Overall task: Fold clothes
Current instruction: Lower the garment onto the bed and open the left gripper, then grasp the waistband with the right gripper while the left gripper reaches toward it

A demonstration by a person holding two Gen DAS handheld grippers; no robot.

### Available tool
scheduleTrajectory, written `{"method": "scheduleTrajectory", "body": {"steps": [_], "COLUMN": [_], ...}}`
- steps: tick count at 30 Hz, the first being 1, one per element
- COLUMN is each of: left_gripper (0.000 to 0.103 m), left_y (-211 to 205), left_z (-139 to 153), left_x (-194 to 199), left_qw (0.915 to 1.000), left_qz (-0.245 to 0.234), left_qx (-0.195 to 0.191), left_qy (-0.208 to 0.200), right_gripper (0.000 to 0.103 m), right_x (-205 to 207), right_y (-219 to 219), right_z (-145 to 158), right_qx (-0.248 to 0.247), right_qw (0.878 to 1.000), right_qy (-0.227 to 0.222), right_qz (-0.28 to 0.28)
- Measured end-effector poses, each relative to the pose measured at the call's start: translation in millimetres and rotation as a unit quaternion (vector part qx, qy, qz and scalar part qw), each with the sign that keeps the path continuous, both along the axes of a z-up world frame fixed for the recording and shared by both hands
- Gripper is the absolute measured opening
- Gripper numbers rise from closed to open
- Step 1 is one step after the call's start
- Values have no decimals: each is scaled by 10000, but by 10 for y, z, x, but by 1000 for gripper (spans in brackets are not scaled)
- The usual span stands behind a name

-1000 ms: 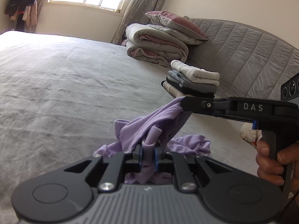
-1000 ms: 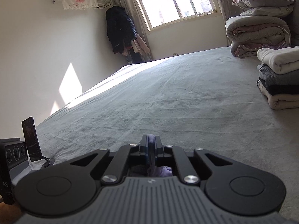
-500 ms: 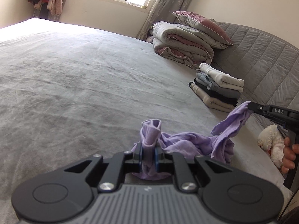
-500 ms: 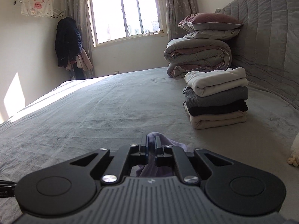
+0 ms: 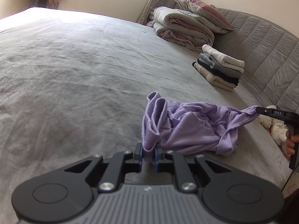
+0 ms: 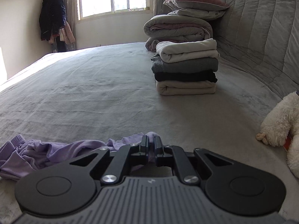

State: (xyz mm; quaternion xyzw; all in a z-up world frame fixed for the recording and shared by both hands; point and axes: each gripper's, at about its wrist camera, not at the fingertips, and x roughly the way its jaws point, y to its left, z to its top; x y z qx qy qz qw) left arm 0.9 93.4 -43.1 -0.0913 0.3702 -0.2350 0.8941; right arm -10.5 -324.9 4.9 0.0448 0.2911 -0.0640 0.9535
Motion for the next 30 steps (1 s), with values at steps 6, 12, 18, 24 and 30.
{"method": "scheduleTrajectory", "body": {"steps": [6, 12, 18, 24, 30], "left_gripper": [17, 47, 71, 81, 86], "left_y": [55, 177, 188, 104, 14], "left_z": [-15, 70, 136, 101, 79], "left_x": [-1, 76, 163, 261, 352], "left_qw": [10000, 9987, 9960, 9954, 9935], "left_qz": [-25, 281, 451, 578, 653], "left_qx": [51, -423, -775, -634, -378], "left_qy": [5, -20, 52, 431, 857], "right_gripper": [14, 50, 51, 51, 54], "right_x": [-4, -2, 4, 43, 55], "right_y": [66, 237, 466, 916, 1328], "right_z": [-79, 0, 67, 40, -31], "right_qx": [79, 123, 106, 96, -40], "right_qw": [9995, 9981, 9941, 9811, 9663], "right_qy": [197, 6, -170, -149, -47], "right_qz": [218, 601, 1062, 1929, 2572]}}
